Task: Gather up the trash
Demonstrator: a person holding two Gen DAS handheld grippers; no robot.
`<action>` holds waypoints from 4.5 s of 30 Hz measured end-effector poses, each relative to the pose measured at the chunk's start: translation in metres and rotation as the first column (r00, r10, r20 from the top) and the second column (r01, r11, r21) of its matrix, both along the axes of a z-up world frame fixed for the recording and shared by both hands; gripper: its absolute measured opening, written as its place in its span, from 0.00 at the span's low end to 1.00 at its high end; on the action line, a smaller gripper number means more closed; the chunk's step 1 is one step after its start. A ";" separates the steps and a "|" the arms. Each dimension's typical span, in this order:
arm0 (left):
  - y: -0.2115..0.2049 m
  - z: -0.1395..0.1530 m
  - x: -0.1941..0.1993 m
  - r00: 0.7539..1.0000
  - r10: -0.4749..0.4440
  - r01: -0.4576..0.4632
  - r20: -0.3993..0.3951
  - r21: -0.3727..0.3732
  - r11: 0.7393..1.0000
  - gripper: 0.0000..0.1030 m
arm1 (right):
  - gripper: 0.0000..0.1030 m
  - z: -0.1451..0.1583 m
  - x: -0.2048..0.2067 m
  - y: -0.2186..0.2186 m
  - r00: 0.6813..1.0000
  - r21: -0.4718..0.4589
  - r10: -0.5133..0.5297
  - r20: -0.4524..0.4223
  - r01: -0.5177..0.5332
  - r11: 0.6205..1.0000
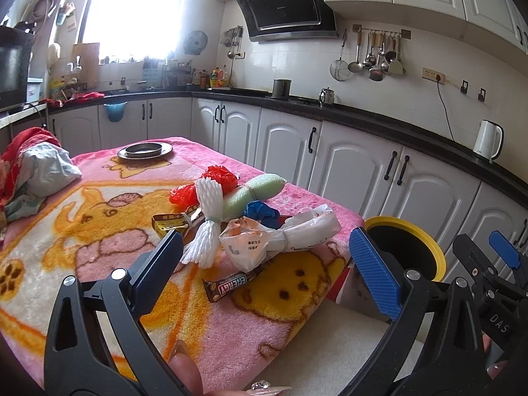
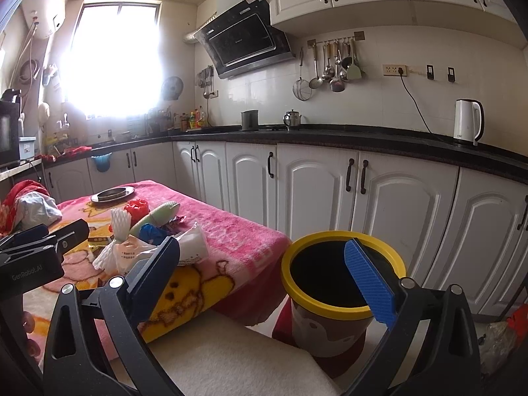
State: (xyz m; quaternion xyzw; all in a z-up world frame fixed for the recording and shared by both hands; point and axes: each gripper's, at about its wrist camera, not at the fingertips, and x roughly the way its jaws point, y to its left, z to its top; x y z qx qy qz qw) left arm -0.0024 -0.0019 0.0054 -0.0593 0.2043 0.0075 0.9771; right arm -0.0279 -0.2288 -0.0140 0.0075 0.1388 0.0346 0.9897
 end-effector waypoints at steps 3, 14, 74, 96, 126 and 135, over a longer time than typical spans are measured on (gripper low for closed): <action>0.000 0.000 0.000 1.000 0.000 0.000 0.000 0.000 1.000 0.90 | 0.94 0.000 0.000 0.000 1.000 -0.002 0.001 -0.002 -0.001 1.000; -0.001 0.000 -0.001 1.000 -0.001 0.001 -0.004 -0.003 1.000 0.90 | 0.94 0.004 -0.001 0.001 1.000 -0.015 0.010 0.008 -0.010 1.000; 0.106 -0.079 0.118 0.942 -0.103 0.046 -0.321 -0.180 0.983 0.54 | 0.20 -0.036 0.215 0.086 0.828 0.085 0.344 -0.443 -0.343 0.935; 0.104 -0.050 0.101 0.965 -0.107 0.068 -0.241 -0.165 0.984 0.05 | 0.05 -0.006 0.192 0.072 0.875 0.099 0.372 -0.310 -0.359 0.928; -0.026 0.005 0.144 0.932 -0.335 0.328 -0.137 -0.073 0.942 0.04 | 0.05 0.046 0.182 -0.061 0.984 0.105 0.110 -0.138 -0.096 0.990; -0.088 0.001 0.164 0.890 -0.431 0.427 -0.149 -0.062 0.902 0.04 | 0.05 0.038 0.182 -0.116 0.990 0.084 -0.050 -0.133 0.062 0.995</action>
